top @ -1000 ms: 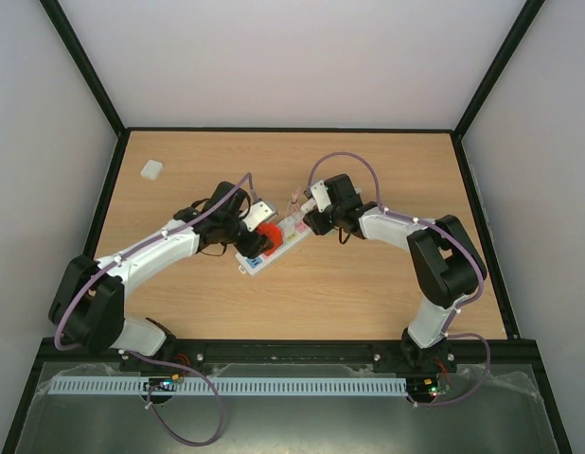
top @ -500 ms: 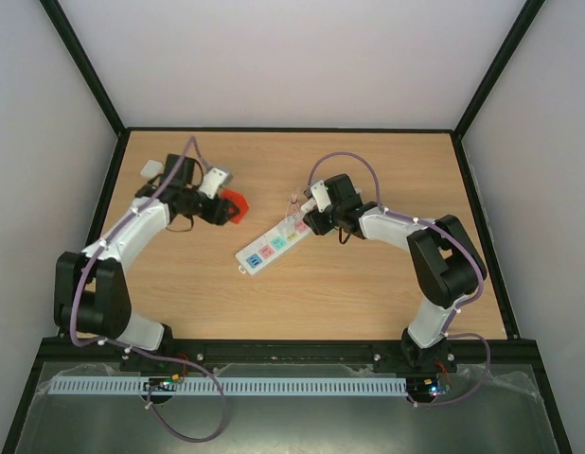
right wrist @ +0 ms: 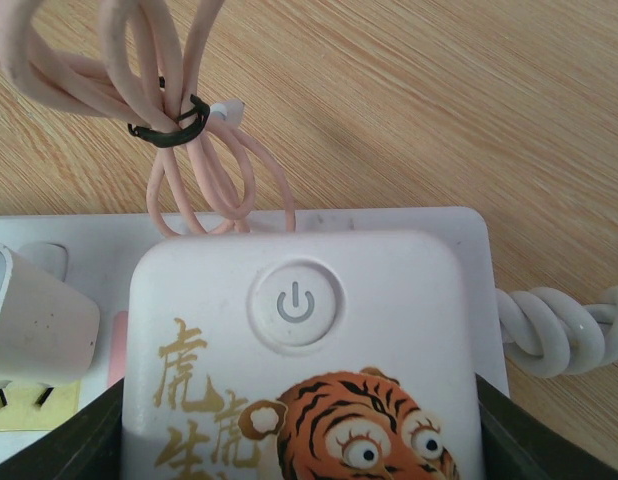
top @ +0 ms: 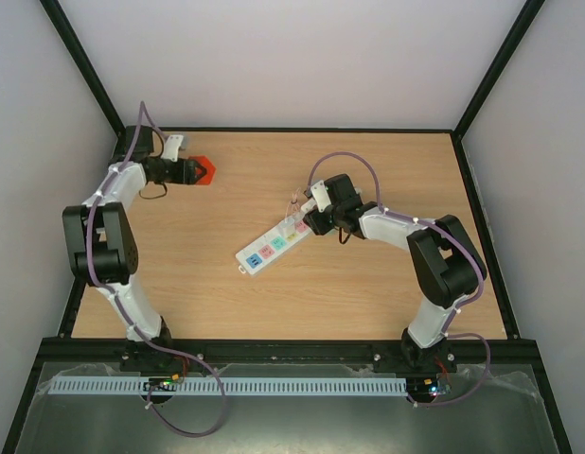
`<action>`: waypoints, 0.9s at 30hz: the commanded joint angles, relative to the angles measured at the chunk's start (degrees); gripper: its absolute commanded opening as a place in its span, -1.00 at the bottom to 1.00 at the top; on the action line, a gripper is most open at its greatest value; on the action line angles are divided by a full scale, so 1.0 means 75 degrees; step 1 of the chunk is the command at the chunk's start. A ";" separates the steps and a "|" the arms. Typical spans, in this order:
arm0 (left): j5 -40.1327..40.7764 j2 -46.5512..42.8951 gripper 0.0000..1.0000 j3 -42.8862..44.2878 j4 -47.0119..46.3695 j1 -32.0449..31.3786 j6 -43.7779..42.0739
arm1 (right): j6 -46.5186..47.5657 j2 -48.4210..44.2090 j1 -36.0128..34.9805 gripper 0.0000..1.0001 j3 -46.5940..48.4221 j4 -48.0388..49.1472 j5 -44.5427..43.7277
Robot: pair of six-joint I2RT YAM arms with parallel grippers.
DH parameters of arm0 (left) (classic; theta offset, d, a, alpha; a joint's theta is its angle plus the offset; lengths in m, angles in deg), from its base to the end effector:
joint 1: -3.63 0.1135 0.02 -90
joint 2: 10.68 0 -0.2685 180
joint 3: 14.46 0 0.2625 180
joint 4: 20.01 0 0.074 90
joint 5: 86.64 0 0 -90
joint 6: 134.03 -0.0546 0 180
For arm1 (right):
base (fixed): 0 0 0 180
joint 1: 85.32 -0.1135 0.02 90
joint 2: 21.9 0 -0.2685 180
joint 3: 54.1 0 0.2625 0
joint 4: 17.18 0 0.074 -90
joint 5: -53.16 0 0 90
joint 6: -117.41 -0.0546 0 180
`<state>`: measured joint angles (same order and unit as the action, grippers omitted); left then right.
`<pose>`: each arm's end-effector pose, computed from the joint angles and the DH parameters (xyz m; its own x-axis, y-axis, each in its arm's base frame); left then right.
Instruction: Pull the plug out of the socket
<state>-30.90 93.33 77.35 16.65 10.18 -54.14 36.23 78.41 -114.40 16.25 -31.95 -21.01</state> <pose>0.4207 0.0174 0.2288 -0.6885 0.0670 -0.7221 0.4008 0.8650 -0.3019 0.3296 0.2003 0.1575 -0.5101 -0.4525 -0.7315 -0.7237 0.6853 0.0808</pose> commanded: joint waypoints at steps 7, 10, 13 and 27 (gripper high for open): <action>-0.1015 0.1925 -0.32 0.1910 -0.0168 0.0852 0.0761 | 0.0020 0.0166 0.0085 -0.41 -0.0099 -0.0431 -0.0285; -0.1111 0.2300 -0.30 0.2183 -0.0153 0.0911 0.0887 | 0.0023 0.0205 0.0081 -0.41 -0.0095 -0.0436 -0.0294; -0.1260 0.2611 -0.29 0.2314 -0.0191 0.0940 0.1030 | 0.0032 0.0230 0.0083 -0.41 -0.0094 -0.0442 -0.0286; -0.1443 0.3436 -0.06 0.2703 -0.0433 0.1101 0.1617 | 0.0048 0.0263 0.0081 -0.41 -0.0102 -0.0436 -0.0327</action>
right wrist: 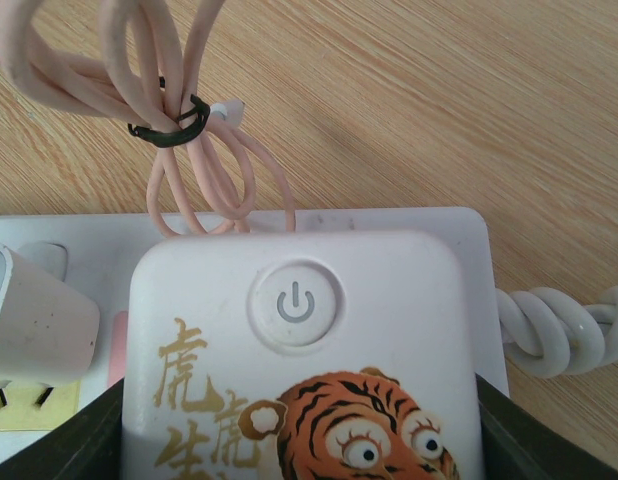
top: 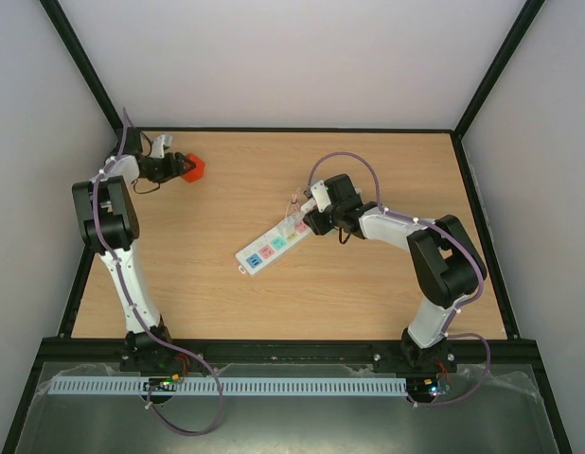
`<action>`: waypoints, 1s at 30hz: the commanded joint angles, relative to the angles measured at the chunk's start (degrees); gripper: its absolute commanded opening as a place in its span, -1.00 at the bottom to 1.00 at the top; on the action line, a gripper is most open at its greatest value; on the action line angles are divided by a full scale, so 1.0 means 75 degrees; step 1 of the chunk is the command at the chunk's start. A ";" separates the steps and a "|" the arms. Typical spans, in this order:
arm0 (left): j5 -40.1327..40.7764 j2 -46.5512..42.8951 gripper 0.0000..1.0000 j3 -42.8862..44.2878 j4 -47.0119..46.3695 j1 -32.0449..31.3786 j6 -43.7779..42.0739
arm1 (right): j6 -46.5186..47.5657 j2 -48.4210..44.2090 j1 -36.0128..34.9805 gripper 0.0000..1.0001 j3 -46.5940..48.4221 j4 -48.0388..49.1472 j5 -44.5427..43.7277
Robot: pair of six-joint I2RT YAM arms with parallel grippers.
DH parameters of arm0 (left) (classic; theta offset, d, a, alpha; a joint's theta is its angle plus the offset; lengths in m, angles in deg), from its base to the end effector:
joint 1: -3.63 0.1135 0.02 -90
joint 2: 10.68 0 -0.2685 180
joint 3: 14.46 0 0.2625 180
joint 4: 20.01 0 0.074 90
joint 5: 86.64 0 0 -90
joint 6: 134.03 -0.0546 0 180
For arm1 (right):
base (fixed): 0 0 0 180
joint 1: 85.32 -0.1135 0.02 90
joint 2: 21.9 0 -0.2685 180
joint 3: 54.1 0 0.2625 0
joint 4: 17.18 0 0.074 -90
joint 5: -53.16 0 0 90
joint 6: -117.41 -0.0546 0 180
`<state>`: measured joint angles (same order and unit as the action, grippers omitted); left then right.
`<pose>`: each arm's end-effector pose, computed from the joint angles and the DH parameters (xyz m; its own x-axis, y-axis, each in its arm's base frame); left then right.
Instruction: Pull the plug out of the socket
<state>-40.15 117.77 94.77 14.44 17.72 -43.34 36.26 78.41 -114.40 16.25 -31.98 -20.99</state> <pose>0.4962 0.0858 0.1458 -0.7840 -0.2058 -0.5857 0.2096 0.8003 -0.5617 0.3295 0.2003 0.1575 -0.5100 -0.4530 -0.7312 -0.7241 0.6849 0.0808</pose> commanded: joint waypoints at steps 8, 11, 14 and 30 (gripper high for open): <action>0.0420 0.0095 0.63 0.0406 0.0103 0.0143 -0.0022 | 0.0040 0.0237 0.0086 -0.40 -0.0102 -0.0445 -0.0321; 0.0603 -0.0050 0.71 0.0370 0.0164 0.0175 -0.0086 | 0.0042 0.0216 0.0081 -0.40 -0.0108 -0.0433 -0.0308; 0.0774 -0.0251 0.74 0.0342 0.0237 0.0181 -0.0197 | 0.0040 0.0207 0.0081 -0.40 -0.0106 -0.0444 -0.0299; 0.1617 -0.1956 0.86 -0.0479 0.0391 0.0113 -0.0982 | 0.0009 0.0120 0.0082 -0.40 -0.0108 -0.0447 -0.0298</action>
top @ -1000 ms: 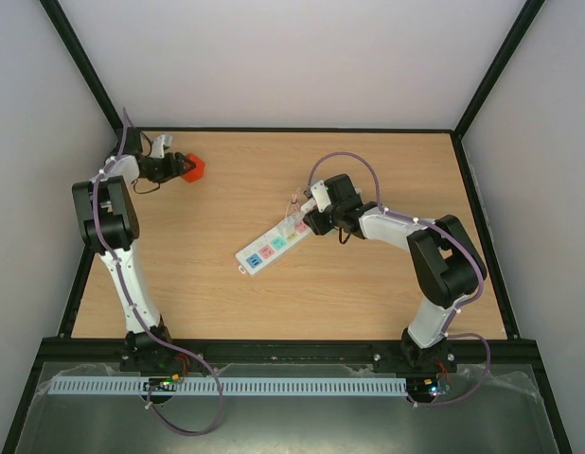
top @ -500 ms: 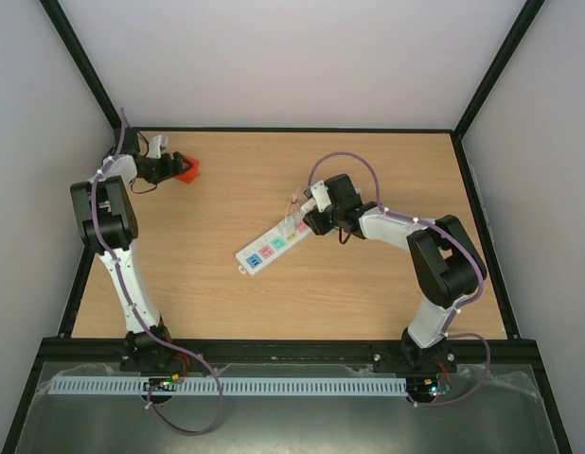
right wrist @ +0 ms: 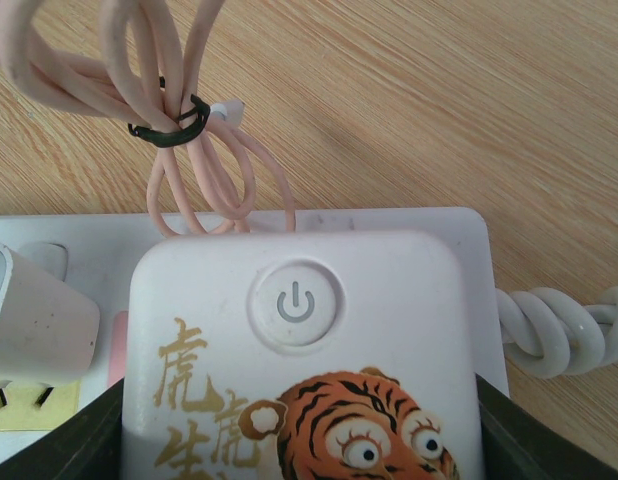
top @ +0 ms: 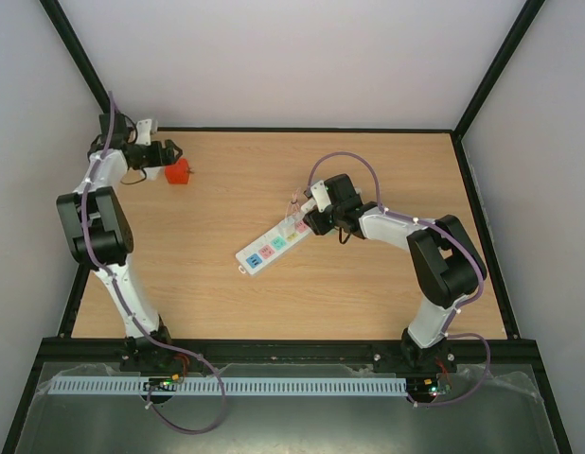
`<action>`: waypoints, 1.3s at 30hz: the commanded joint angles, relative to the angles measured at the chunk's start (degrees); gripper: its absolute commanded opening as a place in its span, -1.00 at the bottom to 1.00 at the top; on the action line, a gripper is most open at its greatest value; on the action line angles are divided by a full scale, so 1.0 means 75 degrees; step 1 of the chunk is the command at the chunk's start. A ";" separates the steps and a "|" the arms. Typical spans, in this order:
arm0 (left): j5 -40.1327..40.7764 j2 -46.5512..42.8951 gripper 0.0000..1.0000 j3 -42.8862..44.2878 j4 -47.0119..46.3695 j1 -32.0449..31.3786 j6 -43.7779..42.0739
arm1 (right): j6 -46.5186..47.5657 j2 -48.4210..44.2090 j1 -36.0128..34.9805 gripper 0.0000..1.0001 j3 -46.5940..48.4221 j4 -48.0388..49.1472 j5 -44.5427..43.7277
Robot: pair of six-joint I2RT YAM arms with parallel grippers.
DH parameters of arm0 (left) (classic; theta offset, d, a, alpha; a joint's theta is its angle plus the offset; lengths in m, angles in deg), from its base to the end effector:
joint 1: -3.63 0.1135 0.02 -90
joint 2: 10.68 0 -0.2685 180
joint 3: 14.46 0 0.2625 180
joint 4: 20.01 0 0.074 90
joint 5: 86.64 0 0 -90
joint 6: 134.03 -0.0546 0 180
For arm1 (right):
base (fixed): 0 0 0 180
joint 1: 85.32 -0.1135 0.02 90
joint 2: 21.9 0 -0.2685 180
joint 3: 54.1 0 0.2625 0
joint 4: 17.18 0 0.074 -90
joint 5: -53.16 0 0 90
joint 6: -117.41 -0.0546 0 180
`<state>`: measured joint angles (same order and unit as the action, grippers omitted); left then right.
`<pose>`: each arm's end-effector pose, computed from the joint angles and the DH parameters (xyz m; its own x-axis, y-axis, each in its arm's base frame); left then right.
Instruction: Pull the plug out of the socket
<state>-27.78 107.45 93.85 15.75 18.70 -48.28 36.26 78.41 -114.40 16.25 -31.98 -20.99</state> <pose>0.4802 0.1001 0.2193 -0.6784 -0.1170 -0.7254 0.1777 0.9318 -0.3165 0.3295 0.2003 0.1575 -0.5100 -0.4530 -0.7312 -0.7241 0.6849 0.0808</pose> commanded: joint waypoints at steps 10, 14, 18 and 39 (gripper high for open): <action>-0.0295 -0.3095 0.73 -0.3184 -0.0413 -0.1416 -0.1102 | 0.0012 0.0125 0.0081 -0.40 -0.0113 -0.0439 -0.0265; -0.0366 -0.3925 0.71 -0.4166 -0.0707 -0.2254 -0.1403 | 0.0008 0.0139 0.0081 -0.40 -0.0124 -0.0423 -0.0274; 0.0017 -0.4444 0.65 -0.4813 -0.0961 -0.3246 -0.1460 | 0.0015 0.0160 0.0081 -0.40 -0.0115 -0.0422 -0.0282; 0.1513 -0.3978 0.30 -0.5589 -0.1811 -0.6280 -0.1452 | 0.0011 0.0163 0.0084 -0.40 -0.0141 -0.0457 -0.0285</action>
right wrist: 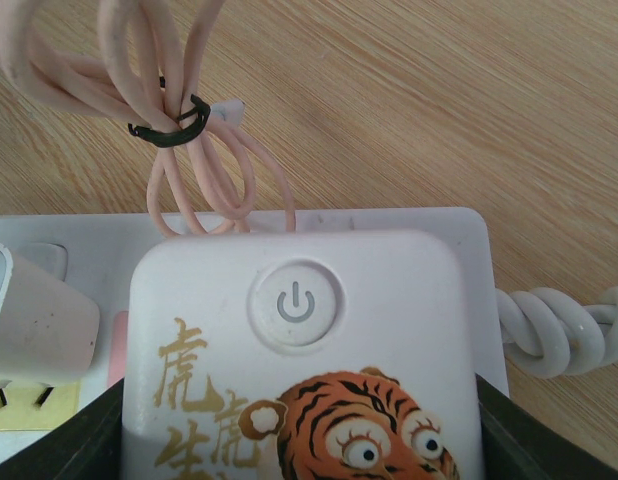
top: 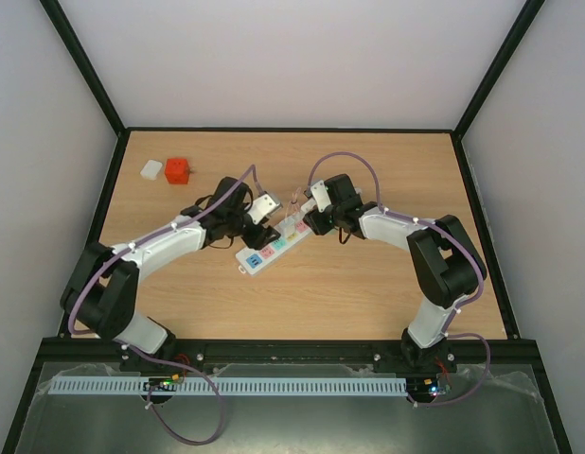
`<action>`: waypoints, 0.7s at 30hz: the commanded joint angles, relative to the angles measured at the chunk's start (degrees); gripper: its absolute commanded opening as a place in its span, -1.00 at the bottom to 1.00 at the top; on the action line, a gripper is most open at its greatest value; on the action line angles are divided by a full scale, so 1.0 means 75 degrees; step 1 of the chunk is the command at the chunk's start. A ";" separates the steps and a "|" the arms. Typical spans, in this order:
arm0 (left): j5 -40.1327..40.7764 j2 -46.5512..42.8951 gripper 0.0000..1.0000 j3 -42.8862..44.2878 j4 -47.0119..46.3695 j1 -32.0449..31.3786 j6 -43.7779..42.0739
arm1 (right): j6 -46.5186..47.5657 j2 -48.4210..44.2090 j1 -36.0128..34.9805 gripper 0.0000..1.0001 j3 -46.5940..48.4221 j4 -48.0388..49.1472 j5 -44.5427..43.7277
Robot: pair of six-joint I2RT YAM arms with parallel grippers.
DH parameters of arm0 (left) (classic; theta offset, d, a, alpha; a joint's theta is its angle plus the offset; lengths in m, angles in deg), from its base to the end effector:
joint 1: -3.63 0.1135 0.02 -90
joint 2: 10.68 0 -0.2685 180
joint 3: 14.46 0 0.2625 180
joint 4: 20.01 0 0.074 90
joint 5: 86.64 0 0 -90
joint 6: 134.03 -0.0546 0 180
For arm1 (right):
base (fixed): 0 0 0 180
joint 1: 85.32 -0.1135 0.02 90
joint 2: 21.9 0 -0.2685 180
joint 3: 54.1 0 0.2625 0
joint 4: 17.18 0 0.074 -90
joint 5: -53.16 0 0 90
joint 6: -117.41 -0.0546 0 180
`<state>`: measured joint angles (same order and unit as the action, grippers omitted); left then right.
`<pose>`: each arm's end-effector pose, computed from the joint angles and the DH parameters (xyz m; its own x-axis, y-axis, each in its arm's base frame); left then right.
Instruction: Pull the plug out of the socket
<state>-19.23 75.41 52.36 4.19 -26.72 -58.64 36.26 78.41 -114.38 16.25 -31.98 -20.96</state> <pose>0.2826 -0.1898 0.2092 -0.3961 0.5018 -0.7689 0.8340 0.5470 -0.0727 0.3295 0.2002 0.1575 -0.5102 -0.4528 -0.7313 -0.7241 0.6849 0.0811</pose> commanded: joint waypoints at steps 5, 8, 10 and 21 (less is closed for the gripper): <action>0.0593 0.0698 0.22 0.0019 -0.0462 -0.0492 -0.0041 | 0.0005 0.0167 0.0078 -0.40 -0.0137 -0.0459 -0.0280; 0.0534 0.0847 0.19 0.0081 -0.0589 -0.0557 0.0079 | 0.0025 0.0155 0.0078 -0.39 -0.0150 -0.0460 -0.0289; 0.0483 0.0951 0.17 0.0094 -0.0710 -0.0560 0.0177 | 0.0021 0.0149 0.0078 -0.40 -0.0156 -0.0462 -0.0287; 0.0622 0.1682 0.04 0.0492 -0.0994 -0.0700 0.0488 | 0.0022 0.0164 0.0078 -0.39 -0.0162 -0.0445 -0.0289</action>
<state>-15.32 86.55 54.26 -1.30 -31.18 -55.80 36.26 78.41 -114.38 16.25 -31.98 -20.96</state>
